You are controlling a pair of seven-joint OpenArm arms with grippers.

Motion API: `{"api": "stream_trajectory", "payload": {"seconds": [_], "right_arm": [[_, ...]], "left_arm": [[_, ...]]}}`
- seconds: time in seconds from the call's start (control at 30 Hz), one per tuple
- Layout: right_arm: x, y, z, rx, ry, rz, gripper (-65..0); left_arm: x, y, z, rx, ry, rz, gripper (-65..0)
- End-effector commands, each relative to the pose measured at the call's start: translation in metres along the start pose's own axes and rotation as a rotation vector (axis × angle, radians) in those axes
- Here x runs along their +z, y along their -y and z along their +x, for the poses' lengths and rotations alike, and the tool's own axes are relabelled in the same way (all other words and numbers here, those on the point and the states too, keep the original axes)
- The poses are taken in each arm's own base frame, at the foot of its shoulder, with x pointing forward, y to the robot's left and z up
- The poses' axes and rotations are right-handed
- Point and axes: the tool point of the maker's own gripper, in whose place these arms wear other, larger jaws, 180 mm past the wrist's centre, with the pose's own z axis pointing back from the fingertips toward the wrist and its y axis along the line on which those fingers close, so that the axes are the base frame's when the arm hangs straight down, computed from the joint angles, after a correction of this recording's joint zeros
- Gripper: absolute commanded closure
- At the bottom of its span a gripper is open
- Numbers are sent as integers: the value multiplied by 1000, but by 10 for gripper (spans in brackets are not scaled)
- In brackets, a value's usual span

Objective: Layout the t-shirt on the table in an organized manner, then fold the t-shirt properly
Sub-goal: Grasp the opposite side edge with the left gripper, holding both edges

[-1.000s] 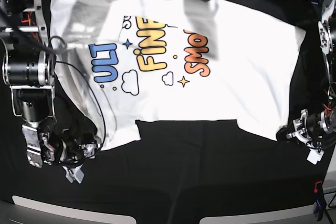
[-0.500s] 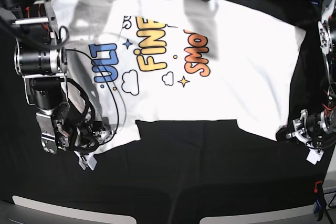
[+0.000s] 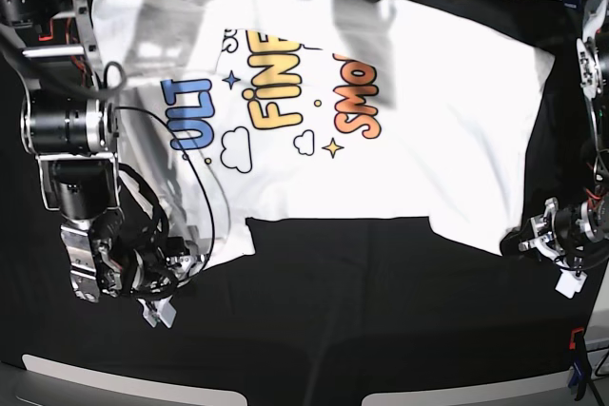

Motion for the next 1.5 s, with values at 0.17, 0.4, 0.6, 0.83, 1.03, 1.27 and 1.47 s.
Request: {"api": "stream_trajectory", "payload": {"seconds": [0.17,0.4,0.6,0.83,1.03,1.27,1.47], "right_arm": [[16,3,37,18,105,-7,0],[29,10,59,61,132,-51,0],[54,30,95,38,201,-174,0],[68,53,103,67,183,-315,0],[58,21,100,234,186,-157,0],[47,2,76,286,208,-118,0],[47,-13,45,362,214,-147,0]], "left_arm": [[10,5,30,-27,71,-8,0],[11,6,41,-29,124,-10,0],[12,6,45,-30,144,-10,0],[13,6,50,-30,171,-10,0],[13,4,44,-34,162,-11,0],[12,6,29,-63,140,-14,0],[17,27,13,-191,135,-31,0]]}}
